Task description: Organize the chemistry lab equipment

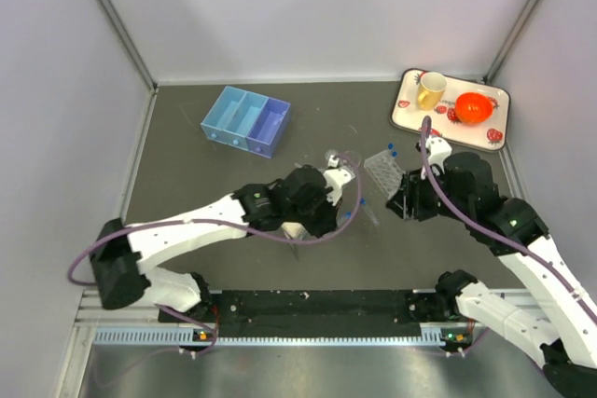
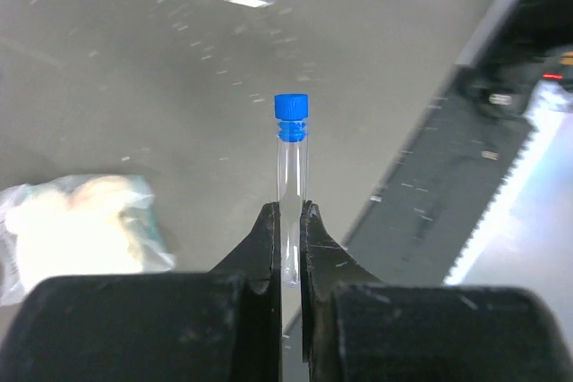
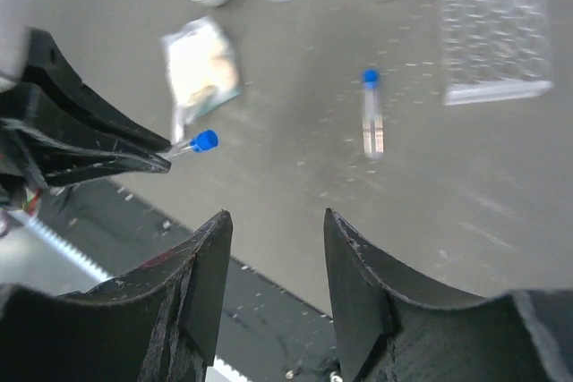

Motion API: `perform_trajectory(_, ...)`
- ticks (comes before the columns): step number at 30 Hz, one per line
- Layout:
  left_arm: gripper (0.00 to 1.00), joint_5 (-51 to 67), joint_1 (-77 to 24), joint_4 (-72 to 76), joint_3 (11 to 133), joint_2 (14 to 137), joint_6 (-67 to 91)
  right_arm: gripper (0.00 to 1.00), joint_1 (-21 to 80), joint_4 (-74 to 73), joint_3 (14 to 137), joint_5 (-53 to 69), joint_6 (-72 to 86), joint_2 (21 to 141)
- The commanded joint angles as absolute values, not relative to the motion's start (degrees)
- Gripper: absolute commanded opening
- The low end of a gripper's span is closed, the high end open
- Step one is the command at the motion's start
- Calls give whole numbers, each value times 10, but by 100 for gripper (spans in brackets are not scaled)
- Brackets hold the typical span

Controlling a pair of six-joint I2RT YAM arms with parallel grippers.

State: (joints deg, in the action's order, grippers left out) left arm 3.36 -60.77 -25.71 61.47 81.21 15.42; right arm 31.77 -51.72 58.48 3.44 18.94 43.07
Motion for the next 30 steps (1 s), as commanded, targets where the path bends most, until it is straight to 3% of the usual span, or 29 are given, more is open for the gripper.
perform_trajectory(1,0,224,-603,-231,594,724,172,46,322,-448,579,221,174,411)
perform_trajectory(7,0,359,-594,-148,553,645,205,48,323,-399,566,357,185,396)
perform_trajectory(14,0,420,-573,-92,530,599,231,49,323,-330,550,453,225,396)
perform_trajectory(30,0,485,-553,-23,518,600,265,49,402,-265,524,441,271,407)
